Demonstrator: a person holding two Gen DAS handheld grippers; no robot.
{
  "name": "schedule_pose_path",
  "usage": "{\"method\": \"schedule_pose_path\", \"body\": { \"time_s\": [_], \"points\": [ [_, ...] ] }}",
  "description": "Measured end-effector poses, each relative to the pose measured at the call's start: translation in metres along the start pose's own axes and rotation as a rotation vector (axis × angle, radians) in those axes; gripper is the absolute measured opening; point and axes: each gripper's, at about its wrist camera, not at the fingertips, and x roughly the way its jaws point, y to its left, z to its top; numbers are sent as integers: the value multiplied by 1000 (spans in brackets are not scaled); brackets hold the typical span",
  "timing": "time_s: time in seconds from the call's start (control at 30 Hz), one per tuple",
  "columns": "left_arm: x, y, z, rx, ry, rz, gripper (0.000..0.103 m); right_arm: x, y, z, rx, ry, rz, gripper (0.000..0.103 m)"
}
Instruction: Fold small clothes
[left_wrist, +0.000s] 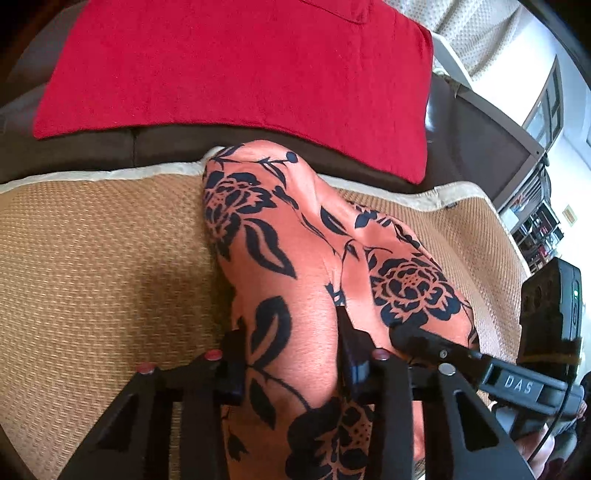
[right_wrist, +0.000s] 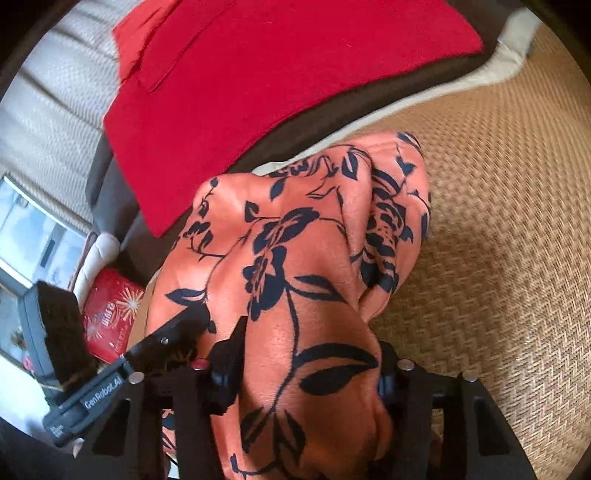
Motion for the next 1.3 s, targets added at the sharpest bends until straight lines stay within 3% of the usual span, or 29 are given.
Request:
{"method": "schedule_pose_path", "body": {
  "time_s": [0.37, 0.43, 0.47, 0.53, 0.57, 0.67, 0.77, 0.8, 0.87, 0.93, 1.03, 1.13, 1.3],
  "points": [
    [-75, 37, 6, 20, -146, 92, 39, 1, 73, -12, -136, -88, 91, 52],
    [-67, 47, 2, 34, -107, 146, 45, 10, 80, -18, -144, -61, 80, 52],
    [-53, 55, -1, 34, -50, 191, 51, 19, 79, -20, -131, -31, 61, 53],
    [-28, 68, -7, 20, 56, 281, 59, 48, 67, -27, -65, 92, -15, 62],
    [-27, 75, -11, -12, 60, 283, 61, 53, 61, -30, -43, 103, -25, 65],
    [-60, 71, -14, -1, -20, 312, 61, 21, 65, -27, -66, 5, -56, 65],
    [-112, 47, -26, 115, -164, 476, 72, -43, 74, -40, -121, -189, -67, 65],
    [-129, 39, -31, 128, -199, 489, 79, -63, 74, -46, -121, -225, -56, 65],
    [-158, 31, -35, 129, -246, 485, 83, -89, 75, -56, -113, -260, -31, 66],
    [-187, 16, -41, 134, -302, 482, 84, -112, 82, -67, -123, -272, -16, 66],
    [-220, -8, -47, 139, -346, 494, 95, -131, 114, -76, -173, -262, -37, 66],
    [-255, -16, -52, 141, -386, 507, 95, -158, 143, -93, -259, -259, -52, 67],
    [-294, -28, -61, 100, -435, 558, 99, -185, 171, -111, -297, -257, -64, 69]
  ]
}}
